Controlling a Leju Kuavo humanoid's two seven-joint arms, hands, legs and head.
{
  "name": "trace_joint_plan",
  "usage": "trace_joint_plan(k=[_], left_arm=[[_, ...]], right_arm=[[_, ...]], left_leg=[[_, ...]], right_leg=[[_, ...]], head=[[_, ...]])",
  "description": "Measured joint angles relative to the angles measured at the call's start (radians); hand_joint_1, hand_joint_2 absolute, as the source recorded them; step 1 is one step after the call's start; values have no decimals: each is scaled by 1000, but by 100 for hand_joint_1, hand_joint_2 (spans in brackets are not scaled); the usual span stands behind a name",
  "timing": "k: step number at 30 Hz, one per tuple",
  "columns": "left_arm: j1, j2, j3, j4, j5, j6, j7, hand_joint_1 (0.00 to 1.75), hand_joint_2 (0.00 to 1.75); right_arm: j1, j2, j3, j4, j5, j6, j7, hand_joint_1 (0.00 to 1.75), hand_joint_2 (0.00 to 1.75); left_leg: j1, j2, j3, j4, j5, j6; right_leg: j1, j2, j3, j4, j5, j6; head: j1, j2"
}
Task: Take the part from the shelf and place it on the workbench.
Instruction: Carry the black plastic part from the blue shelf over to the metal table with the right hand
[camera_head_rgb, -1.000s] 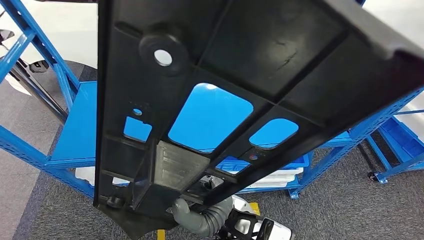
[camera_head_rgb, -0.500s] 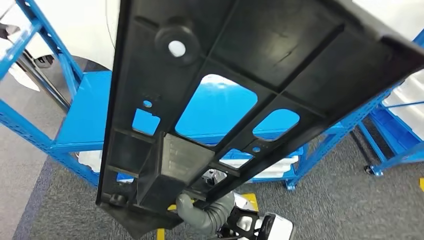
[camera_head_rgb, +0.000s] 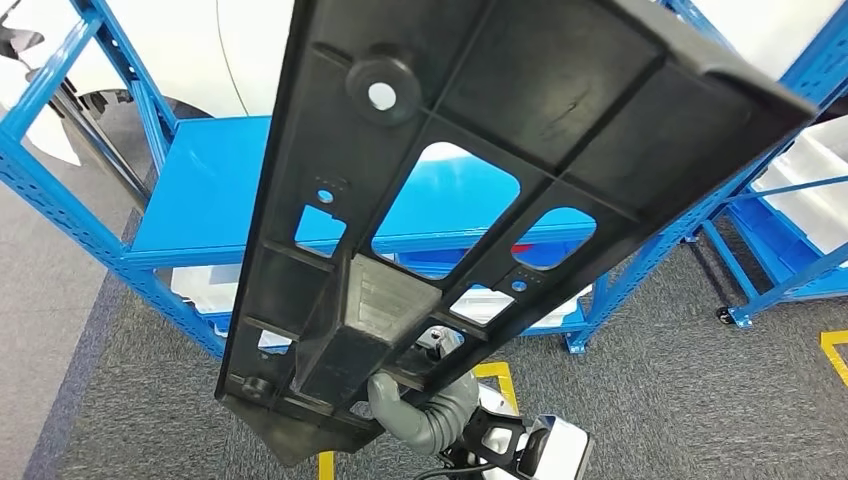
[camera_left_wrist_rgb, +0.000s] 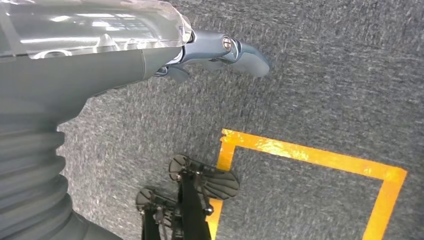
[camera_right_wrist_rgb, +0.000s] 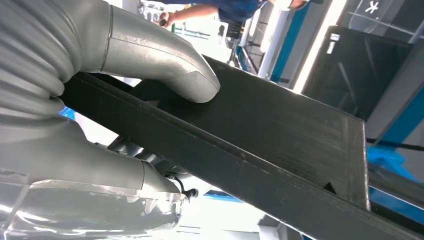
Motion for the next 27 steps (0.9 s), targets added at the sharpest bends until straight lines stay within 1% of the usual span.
trace_joint_plan(k=[1,2,3,4,5,6,7,8,9,10,11,12,13,14,15,16,17,18,19,20,21,22,23,24,25,26,27], left_arm=[[0,-2,0,0,-2,-2,1,0,175],[0,-2,0,0,-3,-3,1,0,175],[0,-3,0,0,-3,-3,2,0,175],[1,-5,0,1,-4,-3,3,0,175],[1,-6,0,1,-4,-3,3,0,175],[1,-7,0,1,-4,-3,3,0,175],[1,-7,0,1,-4,-3,3,0,175],[1,-7,0,1,-4,-3,4,0,175],[1,-8,0,1,-4,-3,4,0,175],[1,-8,0,1,-4,-3,4,0,175],[0,-9,0,1,-4,-3,6,0,175],[-1,-9,0,1,-4,-2,9,0,175],[-3,-10,0,1,-5,0,14,0,175],[-6,-10,1,1,-5,4,19,0,175],[-8,-12,2,1,-5,9,25,0,175],[-9,-13,3,1,-5,13,31,0,175],[-7,-14,5,1,-6,17,37,0,175],[-5,-16,7,1,-7,20,44,0,175],[-3,-18,8,1,-9,22,50,0,175],[-2,-20,8,2,-11,23,55,0,175],[-1,-22,9,2,-13,23,58,0,175],[-1,-24,9,2,-14,24,61,0,175],[0,-26,9,2,-14,24,62,0,175],[0,-29,10,2,-14,24,63,0,175],[1,-31,10,2,-14,24,63,0,175],[2,-35,11,2,-14,24,64,0,175],[3,-39,13,2,-14,24,64,0,175]], right_arm=[[2,0,-2,0,1,2,0,175,175],[3,0,-3,1,2,4,0,175,175],[4,0,-4,3,2,7,0,175,175],[5,0,-4,4,2,8,0,175,175],[5,0,-4,6,2,8,0,175,175],[6,0,-4,7,2,9,0,175,175],[7,0,-4,9,3,10,0,175,175],[8,0,-5,11,3,11,0,175,175],[9,0,-5,13,2,12,0,175,175],[9,0,-5,15,2,14,0,175,175],[9,0,-5,17,2,17,0,175,175],[9,0,-5,19,2,22,0,175,175],[9,0,-5,21,3,28,0,175,175],[8,0,-5,22,3,33,0,175,175],[7,0,-5,23,3,37,0,175,175],[7,-1,-5,25,3,39,0,175,175],[7,-2,-5,28,4,40,0,175,175],[8,-4,-5,31,6,41,0,175,175],[11,-7,-5,35,7,42,0,175,175],[14,-12,-5,39,7,43,0,175,175],[16,-16,-5,42,7,45,0,175,175],[18,-20,-5,45,7,46,0,175,175],[20,-24,-5,48,7,48,0,175,175],[22,-28,-5,51,7,50,0,175,175],[24,-31,-5,54,7,53,0,175,175],[25,-35,-5,56,7,56,0,175,175],[26,-37,-5,58,7,61,0,175,175]], left_leg=[[0,0,-1,-2,8,-6],[0,0,-2,-6,16,-12],[1,-1,-6,-5,15,-17],[1,-2,-13,8,-3,-22],[2,-2,-25,39,-41,-26],[5,-3,-39,89,-92,-30],[6,-3,-55,152,-144,-34],[8,-3,-66,215,-178,-38],[9,-3,-69,261,-190,-42],[12,-3,-57,280,-176,-46],[15,-2,-28,263,-148,-49],[18,-2,15,218,-121,-51],[19,-3,71,147,-112,-51],[19,-4,119,77,-120,-47],[17,-5,149,26,-133,-41],[13,-6,164,-5,-145,-34],[11,-7,162,-14,-143,-24],[11,-5,153,-13,-135,-16],[11,-2,145,-13,-126,-7],[13,0,134,-15,-114,2],[13,3,121,-15,-103,8],[11,3,106,-14,-91,12],[10,3,91,-14,-79,14],[8,3,76,-13,-68,14],[6,4,60,-11,-57,14],[5,4,45,-9,-46,12],[4,4,32,-7,-38,11]], right_leg=[[3,0,6,-17,-2,-5],[2,-1,0,-18,6,-11],[0,-2,-6,-22,17,-18],[-3,-4,-15,-25,29,-26],[-5,-5,-26,-29,42,-32],[-6,-6,-38,-29,53,-37],[-6,-7,-52,-29,63,-39],[-5,-7,-66,-27,73,-39],[-5,-8,-80,-25,83,-39],[-5,-8,-96,-21,93,-37],[-5,-8,-113,-15,102,-34],[-6,-8,-129,-8,110,-30],[-6,-8,-144,0,117,-25],[-5,-8,-154,7,123,-19],[-4,-8,-160,11,129,-13],[-4,-9,-164,13,137,-6],[-5,-10,-166,12,145,2],[-7,-8,-170,14,147,9],[-9,-7,-177,24,133,14],[-10,-5,-189,51,99,18],[-12,-4,-205,98,48,21],[-12,-4,-223,161,-6,22],[-12,-4,-237,227,-47,23],[-12,-4,-243,279,-63,23],[-11,-4,-233,301,-55,22],[-11,-4,-206,288,-29,19],[-10,-4,-162,240,0,15]], head=[[0,0],[0,0],[0,0],[0,0],[0,0],[0,0],[0,0],[0,0],[0,0],[0,0],[0,0],[0,0],[0,0],[0,0],[0,0],[0,0],[0,0],[0,0],[0,0],[0,0],[0,0],[0,0],[0,0],[0,0],[0,0],[0,0],[0,0]])
